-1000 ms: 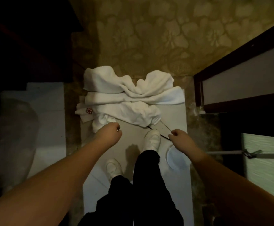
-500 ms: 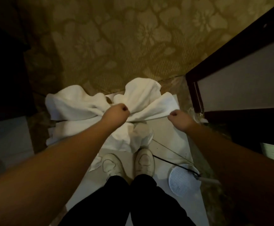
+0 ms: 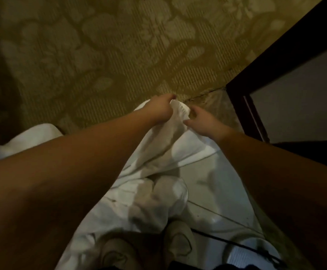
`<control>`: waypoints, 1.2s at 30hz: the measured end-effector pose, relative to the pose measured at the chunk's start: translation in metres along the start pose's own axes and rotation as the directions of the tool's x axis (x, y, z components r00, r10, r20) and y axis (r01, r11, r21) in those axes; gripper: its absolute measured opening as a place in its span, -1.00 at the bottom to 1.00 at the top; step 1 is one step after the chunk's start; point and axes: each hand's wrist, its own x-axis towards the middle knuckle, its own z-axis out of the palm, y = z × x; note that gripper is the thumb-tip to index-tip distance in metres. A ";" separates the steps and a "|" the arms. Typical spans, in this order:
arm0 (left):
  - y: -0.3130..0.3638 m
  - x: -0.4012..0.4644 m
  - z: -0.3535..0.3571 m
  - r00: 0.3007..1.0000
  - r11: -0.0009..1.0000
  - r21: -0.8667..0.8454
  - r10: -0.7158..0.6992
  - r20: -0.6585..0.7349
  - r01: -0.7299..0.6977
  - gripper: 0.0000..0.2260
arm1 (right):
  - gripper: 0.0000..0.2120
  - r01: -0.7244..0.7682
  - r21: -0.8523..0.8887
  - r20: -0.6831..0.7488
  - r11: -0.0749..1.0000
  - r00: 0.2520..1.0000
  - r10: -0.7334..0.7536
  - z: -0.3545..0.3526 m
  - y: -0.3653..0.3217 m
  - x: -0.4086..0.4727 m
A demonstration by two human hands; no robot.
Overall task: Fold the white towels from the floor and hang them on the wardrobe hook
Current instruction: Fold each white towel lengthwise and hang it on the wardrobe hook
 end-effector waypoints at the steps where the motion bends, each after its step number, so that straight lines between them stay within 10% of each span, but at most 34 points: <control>1: 0.000 0.009 0.002 0.999 0.998 0.049 0.026 0.025 -0.027 -0.50 | -0.51 -0.003 0.011 0.010 1.000 1.000 0.003 0.001 0.001 0.008; 7: -0.006 0.023 0.006 0.984 0.928 0.340 0.107 0.146 -0.151 -0.59 | -0.77 -0.038 -0.015 0.018 0.999 0.999 0.039 0.009 0.007 0.020; 19: -0.018 -0.047 -0.038 0.986 0.990 0.048 0.131 0.100 -0.136 -0.96 | -0.63 0.124 -0.415 0.127 0.901 0.989 -0.077 0.021 -0.043 -0.032; 33: 0.032 -0.254 -0.149 0.972 0.997 -0.037 0.056 -0.228 -0.067 -0.91 | -0.65 0.323 -0.274 0.204 0.906 0.940 -0.273 -0.060 -0.182 -0.232; 36: 0.052 -0.306 -0.182 0.986 0.993 0.043 0.111 -0.125 -0.106 -0.95 | -0.71 0.396 -0.286 0.213 0.873 0.914 -0.345 -0.083 -0.224 -0.281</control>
